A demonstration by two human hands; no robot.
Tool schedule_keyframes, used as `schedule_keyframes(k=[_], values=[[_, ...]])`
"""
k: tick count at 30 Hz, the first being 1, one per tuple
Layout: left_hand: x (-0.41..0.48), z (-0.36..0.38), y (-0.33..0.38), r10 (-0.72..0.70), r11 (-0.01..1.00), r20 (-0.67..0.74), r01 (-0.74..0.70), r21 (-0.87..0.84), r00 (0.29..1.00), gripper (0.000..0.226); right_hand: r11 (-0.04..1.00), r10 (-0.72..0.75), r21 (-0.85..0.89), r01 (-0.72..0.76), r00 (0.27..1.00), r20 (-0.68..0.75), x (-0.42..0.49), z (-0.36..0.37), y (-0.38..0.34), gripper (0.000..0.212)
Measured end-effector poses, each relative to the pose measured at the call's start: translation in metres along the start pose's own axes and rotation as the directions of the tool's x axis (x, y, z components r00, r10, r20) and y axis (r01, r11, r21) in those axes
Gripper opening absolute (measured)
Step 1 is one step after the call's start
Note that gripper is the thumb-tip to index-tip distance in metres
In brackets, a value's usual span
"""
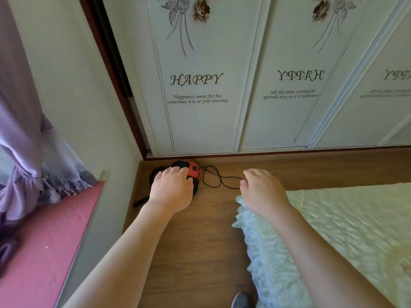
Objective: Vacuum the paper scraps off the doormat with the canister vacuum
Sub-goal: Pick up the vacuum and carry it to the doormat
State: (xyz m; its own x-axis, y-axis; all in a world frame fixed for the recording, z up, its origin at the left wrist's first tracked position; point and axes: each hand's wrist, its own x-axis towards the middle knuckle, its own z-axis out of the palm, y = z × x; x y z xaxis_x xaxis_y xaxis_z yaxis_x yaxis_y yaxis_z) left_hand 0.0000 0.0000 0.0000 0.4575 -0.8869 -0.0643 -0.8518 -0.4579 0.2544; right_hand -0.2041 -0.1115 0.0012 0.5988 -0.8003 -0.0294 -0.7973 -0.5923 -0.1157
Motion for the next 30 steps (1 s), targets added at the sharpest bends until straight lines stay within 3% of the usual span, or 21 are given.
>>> schedule_keyframes(k=[14, 30], values=[[0.062, 0.019, 0.086, -0.122, 0.992, 0.027, 0.122, 0.005, 0.992, 0.048, 0.992, -0.122, -0.03, 0.123, 0.992, 0.023, 0.068, -0.001, 0.104, 0.039], [0.159, 0.02, 0.06, -0.128, 0.992, 0.05, 0.128, -0.006, 0.991, 0.047, 0.992, -0.108, -0.053, 0.111, 0.992, 0.066, 0.168, 0.004, 0.093, 0.041]])
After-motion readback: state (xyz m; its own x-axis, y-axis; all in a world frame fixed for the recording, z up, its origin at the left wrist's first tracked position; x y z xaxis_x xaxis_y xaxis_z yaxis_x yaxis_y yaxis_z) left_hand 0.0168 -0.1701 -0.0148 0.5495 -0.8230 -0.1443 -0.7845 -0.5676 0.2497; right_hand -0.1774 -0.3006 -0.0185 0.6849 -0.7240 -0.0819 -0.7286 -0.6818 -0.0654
